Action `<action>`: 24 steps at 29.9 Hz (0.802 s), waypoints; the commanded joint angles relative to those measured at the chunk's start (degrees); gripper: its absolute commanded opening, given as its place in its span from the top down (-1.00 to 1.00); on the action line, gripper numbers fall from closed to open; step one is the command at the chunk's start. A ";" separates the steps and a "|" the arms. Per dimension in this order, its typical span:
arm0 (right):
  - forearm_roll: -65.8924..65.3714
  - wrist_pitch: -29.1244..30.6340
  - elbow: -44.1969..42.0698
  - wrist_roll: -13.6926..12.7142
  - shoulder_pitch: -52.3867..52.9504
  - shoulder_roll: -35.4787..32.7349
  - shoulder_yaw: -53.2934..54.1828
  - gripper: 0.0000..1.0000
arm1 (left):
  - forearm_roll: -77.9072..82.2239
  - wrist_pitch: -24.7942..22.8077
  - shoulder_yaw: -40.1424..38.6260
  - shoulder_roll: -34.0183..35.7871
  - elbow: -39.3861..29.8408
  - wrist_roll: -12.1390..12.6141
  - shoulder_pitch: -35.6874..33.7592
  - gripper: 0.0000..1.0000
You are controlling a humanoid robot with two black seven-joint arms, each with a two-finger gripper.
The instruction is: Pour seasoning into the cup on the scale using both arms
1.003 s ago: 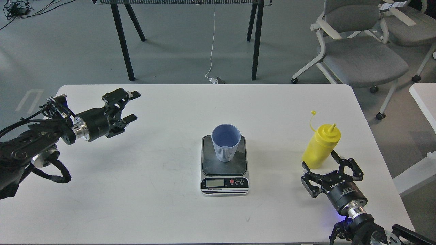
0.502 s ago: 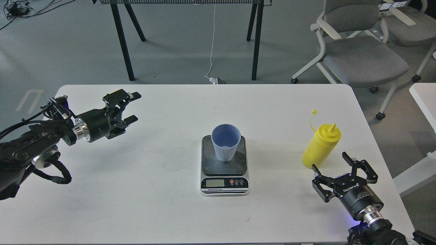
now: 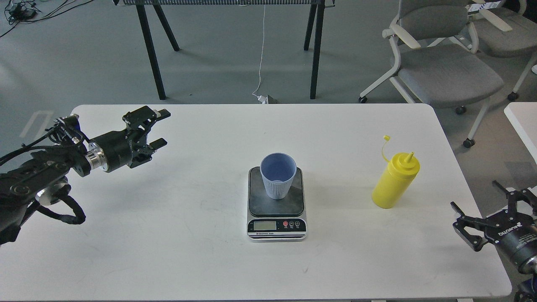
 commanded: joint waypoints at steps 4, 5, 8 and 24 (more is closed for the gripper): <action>0.19 0.00 -0.55 0.00 1.45 -7.61 4.73 -0.93 | -0.03 0.00 -0.15 0.42 -0.03 0.00 -0.46 -0.99; 0.19 0.00 -0.73 -0.08 2.68 -8.05 4.99 -0.93 | 0.06 0.00 -0.06 0.50 -0.03 0.00 -0.46 -0.99; 0.10 0.00 -1.43 -0.09 8.91 -9.37 5.00 -0.93 | -0.03 0.00 -0.15 0.51 -0.03 0.00 -0.55 -0.99; -1.04 0.00 -17.06 -0.61 42.66 0.02 -12.12 -0.94 | -0.82 0.00 -0.32 0.77 -0.12 0.00 -1.95 -0.99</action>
